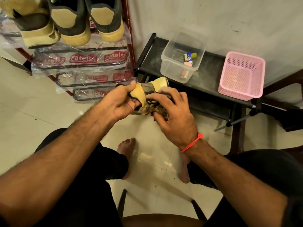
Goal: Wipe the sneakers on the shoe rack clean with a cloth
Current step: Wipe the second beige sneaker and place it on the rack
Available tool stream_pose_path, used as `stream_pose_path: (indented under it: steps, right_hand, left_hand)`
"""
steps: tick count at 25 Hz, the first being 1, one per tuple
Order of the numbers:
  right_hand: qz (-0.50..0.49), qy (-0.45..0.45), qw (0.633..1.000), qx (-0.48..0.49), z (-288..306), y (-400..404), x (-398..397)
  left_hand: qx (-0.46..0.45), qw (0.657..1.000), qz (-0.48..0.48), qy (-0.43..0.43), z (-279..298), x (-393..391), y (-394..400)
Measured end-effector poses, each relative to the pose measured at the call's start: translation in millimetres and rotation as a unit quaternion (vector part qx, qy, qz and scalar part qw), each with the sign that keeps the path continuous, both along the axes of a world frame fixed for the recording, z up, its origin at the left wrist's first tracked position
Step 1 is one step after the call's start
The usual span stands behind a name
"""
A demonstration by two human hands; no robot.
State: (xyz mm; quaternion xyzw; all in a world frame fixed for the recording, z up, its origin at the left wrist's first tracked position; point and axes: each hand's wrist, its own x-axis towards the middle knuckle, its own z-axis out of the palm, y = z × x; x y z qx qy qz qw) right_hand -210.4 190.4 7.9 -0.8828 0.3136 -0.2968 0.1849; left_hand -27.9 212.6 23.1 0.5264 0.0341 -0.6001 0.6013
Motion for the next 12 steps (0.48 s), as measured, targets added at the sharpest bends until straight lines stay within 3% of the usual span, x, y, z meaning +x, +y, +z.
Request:
stream_pose_path:
  steps: [2,4,6,8,10,12]
  right_hand:
    - [-0.018,-0.054,0.995,0.087,-10.3,5.1,7.3]
    - [-0.055,-0.133,0.975,0.167,-15.8,-3.1,7.6]
    - [-0.080,-0.209,0.951,0.213,-17.3,-16.9,4.2]
    - [-0.076,-0.230,0.945,0.220,-15.0,-23.3,2.9]
    - [-0.066,-0.224,0.951,0.204,-12.7,-23.4,4.3]
    - [-0.082,-0.218,0.958,0.167,-6.9,-25.3,4.9]
  left_hand:
    - [0.001,0.999,-0.041,0.020,4.5,-3.0,4.8]
    - [0.001,0.987,-0.138,-0.081,5.7,-18.4,9.4]
    - [-0.009,0.951,-0.197,-0.237,0.5,-29.3,10.2]
    - [-0.019,0.887,-0.241,-0.394,2.4,-30.3,8.1]
    - [-0.010,0.833,-0.244,-0.496,-3.1,-26.5,6.9]
    - [-0.009,0.832,-0.198,-0.519,-4.5,-31.2,7.8]
